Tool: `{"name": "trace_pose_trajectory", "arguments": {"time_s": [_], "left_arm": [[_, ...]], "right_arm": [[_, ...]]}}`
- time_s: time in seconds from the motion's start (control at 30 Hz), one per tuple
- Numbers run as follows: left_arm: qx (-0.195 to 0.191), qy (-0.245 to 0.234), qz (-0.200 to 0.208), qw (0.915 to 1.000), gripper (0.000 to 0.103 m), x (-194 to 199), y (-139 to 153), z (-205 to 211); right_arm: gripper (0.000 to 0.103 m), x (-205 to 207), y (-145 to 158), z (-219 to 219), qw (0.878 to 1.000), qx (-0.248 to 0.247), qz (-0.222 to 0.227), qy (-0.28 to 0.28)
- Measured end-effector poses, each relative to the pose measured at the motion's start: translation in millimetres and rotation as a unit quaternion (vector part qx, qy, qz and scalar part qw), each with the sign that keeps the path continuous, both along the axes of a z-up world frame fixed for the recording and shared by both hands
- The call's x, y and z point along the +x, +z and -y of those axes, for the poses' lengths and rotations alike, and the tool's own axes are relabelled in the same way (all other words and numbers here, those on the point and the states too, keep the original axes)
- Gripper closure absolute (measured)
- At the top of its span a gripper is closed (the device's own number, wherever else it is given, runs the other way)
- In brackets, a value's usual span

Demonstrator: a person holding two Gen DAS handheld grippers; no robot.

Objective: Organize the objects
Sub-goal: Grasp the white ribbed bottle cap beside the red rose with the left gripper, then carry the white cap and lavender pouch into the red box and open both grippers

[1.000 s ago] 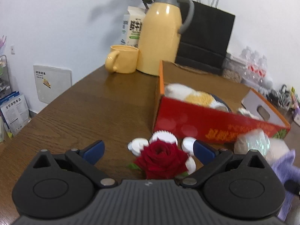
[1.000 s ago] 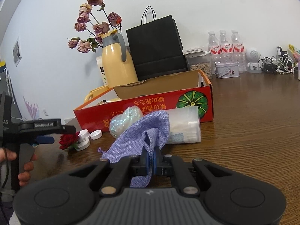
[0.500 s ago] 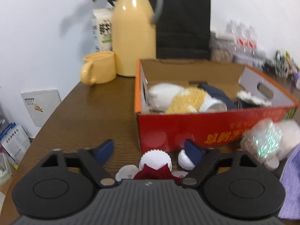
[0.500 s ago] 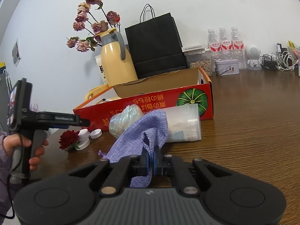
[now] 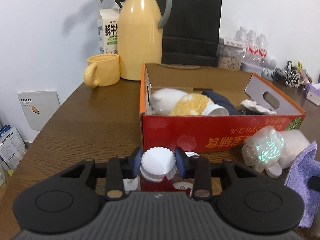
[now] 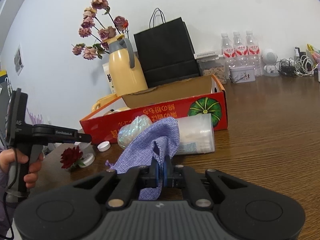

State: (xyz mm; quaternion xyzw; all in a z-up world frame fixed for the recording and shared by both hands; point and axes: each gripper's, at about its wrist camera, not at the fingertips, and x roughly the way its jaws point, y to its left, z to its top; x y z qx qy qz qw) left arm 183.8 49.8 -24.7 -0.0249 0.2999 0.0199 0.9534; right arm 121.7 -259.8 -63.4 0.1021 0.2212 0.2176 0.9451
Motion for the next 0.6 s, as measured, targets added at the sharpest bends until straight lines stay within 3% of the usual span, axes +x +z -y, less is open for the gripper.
{"name": "trace_pose_trajectory", "arguments": {"time_s": [0.3, 0.6], "left_arm": [[-0.018, 0.004, 0.057, 0.9982, 0.066, -21.1, 29.5, -2.1], [-0.029, -0.023, 0.106, 0.9937, 0.066, -17.5, 60.2, 27.3]], "right_arm": [[0.099, -4.9, 9.2, 5.3, 1.000, 0.019, 0.023, -0.003], [0.099, 5.3, 48.4, 6.6, 0.996, 0.043, 0.083, -0.004]]}}
